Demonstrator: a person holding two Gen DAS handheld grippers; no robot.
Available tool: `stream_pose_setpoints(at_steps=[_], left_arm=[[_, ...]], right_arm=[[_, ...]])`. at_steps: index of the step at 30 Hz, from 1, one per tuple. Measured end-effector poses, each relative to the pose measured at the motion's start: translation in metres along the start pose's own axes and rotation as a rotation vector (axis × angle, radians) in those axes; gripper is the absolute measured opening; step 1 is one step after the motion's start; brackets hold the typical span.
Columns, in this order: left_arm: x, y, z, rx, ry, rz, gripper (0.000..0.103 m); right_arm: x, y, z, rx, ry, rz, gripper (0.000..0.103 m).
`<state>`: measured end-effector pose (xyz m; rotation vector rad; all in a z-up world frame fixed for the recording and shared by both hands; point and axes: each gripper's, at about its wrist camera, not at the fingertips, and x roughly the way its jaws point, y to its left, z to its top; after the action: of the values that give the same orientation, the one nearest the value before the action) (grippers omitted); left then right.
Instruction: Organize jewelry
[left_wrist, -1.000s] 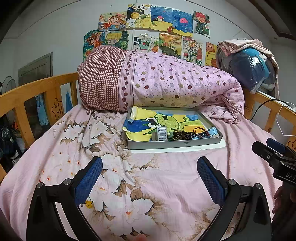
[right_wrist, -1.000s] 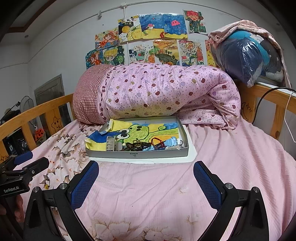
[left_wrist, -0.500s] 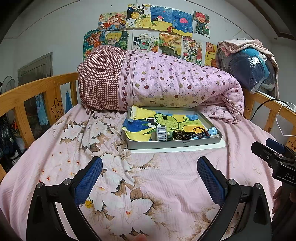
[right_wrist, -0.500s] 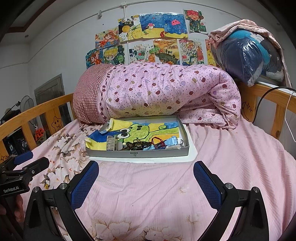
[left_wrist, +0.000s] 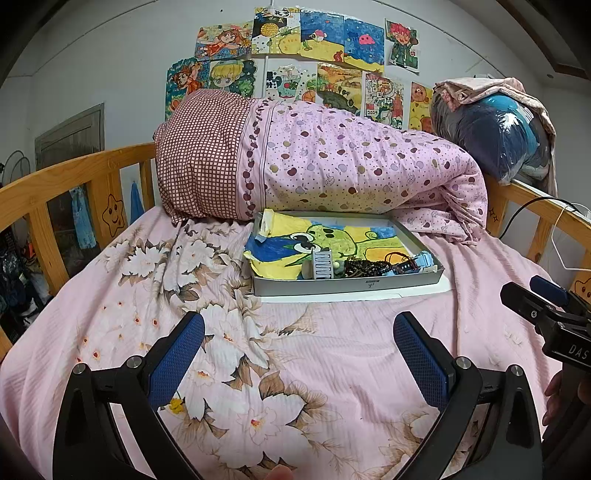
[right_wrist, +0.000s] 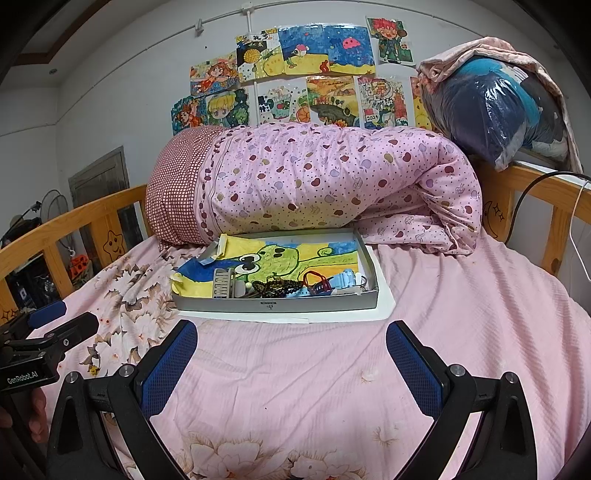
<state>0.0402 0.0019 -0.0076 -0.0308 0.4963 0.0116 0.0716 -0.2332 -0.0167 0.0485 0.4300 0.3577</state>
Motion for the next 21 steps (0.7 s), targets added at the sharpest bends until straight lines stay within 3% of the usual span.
stream_pose_setpoints(at_steps=[21], left_arm=[[-0.0026, -0.0008, -0.0006, 0.012, -0.020, 0.031, 0.100]], right_arm=[[-0.0002, 0.0010, 0.0003, 0.000, 0.003, -0.001, 0.103]])
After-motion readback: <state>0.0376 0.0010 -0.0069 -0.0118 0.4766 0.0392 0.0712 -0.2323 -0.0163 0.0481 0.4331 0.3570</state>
